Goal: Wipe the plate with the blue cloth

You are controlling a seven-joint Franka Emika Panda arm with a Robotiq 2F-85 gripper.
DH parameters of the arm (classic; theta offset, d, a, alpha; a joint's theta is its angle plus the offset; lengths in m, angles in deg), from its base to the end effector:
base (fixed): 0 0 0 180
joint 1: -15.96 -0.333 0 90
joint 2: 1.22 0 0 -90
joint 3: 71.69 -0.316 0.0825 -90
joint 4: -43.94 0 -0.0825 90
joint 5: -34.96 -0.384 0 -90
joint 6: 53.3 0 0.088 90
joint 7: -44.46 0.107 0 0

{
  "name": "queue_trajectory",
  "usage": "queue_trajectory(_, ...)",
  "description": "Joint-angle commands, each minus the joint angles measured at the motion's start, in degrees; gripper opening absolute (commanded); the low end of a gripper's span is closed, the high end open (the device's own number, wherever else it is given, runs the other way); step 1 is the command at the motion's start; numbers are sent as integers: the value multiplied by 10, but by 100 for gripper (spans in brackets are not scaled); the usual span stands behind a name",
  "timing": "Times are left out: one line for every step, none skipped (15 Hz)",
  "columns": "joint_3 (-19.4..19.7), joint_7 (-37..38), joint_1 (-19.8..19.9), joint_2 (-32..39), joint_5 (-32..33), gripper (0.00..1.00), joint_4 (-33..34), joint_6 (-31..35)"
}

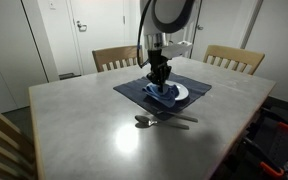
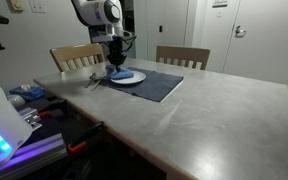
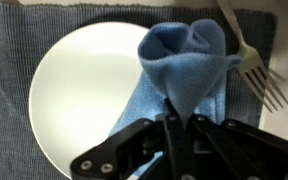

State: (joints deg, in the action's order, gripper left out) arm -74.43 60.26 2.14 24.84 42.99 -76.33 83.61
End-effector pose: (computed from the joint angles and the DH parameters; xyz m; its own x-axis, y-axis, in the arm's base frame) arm 0.5408 0.1599 0.1871 0.9833 0.1117 -0.1433 0.1266 -0.9870 0.0995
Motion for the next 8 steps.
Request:
queue_trajectory(9,19,0,16,5,2,-1,89)
queue_trajectory(13,27,-1,18,6,2,-5,124)
queue_trajectory(21,37,-4,22,11,2,-8,154)
queue_trajectory(29,42,-8,26,16,2,-8,175)
queue_trajectory(43,52,-17,31,26,2,-10,196)
queue_trajectory(59,61,-27,34,39,2,-12,211)
queue_trajectory(73,69,-35,37,50,2,-14,222)
queue_trajectory(92,83,-46,38,64,2,-17,228)
